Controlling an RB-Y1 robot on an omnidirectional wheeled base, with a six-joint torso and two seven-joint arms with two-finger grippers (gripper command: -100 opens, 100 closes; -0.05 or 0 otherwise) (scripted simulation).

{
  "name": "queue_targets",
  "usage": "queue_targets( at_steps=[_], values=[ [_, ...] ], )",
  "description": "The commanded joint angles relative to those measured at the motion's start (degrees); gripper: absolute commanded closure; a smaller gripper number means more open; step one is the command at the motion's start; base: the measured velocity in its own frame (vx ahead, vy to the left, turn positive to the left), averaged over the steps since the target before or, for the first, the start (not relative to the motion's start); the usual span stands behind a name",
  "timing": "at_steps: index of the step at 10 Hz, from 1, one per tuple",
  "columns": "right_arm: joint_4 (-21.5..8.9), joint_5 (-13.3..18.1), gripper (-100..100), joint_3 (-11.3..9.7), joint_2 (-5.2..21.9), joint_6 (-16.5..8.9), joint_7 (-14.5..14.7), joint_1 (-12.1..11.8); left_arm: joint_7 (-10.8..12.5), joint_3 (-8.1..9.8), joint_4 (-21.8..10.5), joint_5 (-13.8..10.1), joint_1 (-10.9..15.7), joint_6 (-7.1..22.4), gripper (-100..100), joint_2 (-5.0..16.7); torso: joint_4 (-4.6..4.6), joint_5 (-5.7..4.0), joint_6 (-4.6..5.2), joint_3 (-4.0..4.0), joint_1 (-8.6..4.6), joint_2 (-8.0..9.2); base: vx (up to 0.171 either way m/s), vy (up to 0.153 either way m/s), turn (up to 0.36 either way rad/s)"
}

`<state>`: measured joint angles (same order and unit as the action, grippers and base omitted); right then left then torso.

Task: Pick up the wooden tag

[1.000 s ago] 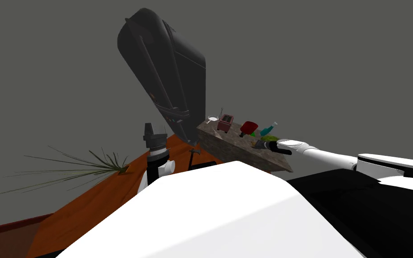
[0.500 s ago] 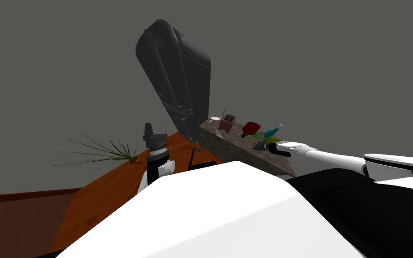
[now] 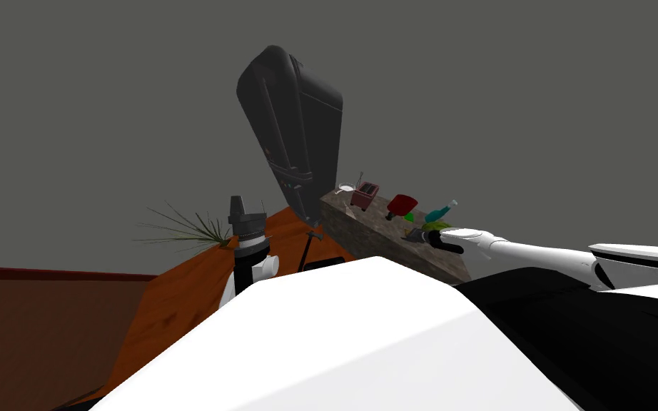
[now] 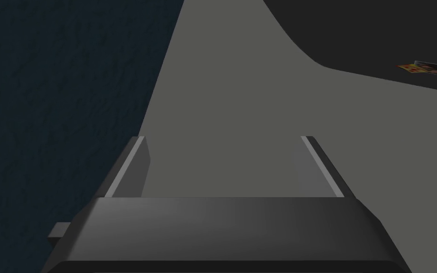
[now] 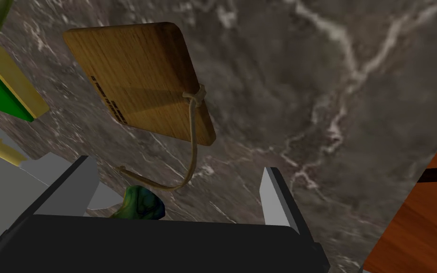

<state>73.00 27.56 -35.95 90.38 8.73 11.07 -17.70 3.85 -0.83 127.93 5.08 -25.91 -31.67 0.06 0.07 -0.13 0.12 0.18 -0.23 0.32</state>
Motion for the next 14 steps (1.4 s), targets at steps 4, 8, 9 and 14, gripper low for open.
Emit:
queue_targets(
  at_steps=[4,8,9,14],
  values=[
    [0.10,-0.06,100,-0.04,-0.03,-0.23,-0.06,-0.04,0.00,0.00,0.00,0.00,-0.01,0.00,0,0.00,-0.07,0.03,-0.01,-0.16,0.05,-0.27,-0.007,-0.003,0.001],
    [-1.81,1.60,100,1.33,-1.09,1.87,1.11,0.76,0.00,0.00,0.00,0.00,-0.01,0.00,0,0.00,-0.16,-0.01,0.08,-0.26,0.04,-0.38,0.015,0.008,-0.061],
    [-3.66,3.47,100,2.91,-2.27,3.58,2.36,1.75,0.00,0.00,0.00,0.00,-0.03,0.00,0,0.00,-0.20,0.02,0.24,-0.33,0.11,-0.50,0.136,0.066,-0.325],
    [-8.63,7.21,100,6.07,-4.62,10.62,4.87,3.72,0.00,0.00,0.01,0.00,-0.03,-0.01,0,0.00,-0.32,0.04,0.25,-0.52,0.17,-0.76,0.090,0.045,-0.157]
  ],
)
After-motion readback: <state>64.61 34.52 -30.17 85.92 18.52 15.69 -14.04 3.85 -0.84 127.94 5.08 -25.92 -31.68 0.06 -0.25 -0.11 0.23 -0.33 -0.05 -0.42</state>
